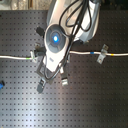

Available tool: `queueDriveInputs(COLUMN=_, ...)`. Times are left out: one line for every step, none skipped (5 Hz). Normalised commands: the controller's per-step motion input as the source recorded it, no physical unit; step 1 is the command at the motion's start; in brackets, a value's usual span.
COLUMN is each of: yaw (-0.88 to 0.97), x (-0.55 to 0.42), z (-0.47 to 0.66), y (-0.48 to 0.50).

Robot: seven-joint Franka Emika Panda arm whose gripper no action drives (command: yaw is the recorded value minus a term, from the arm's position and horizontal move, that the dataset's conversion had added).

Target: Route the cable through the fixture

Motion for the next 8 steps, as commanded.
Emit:
queueDriveInputs(yaw=0.08, x=0.032, z=0.3, y=0.049)
queueDriveInputs(yaw=0.1, x=0.018, z=0.28, y=0.024)
queueDriveInputs(yaw=0.13, x=0.048, z=0.25, y=0.064)
queueDriveInputs(yaw=0.13, x=0.04, z=0.26, y=0.053)
queueDriveInputs(yaw=0.1, x=0.01, z=0.18, y=0.027)
queueDriveInputs(yaw=0.1, x=0.002, z=0.24, y=0.002)
queueDriveInputs(yaw=0.0, x=0.01, z=0.0, y=0.011)
queueDriveInputs(yaw=0.04, x=0.016, z=0.0, y=-0.011)
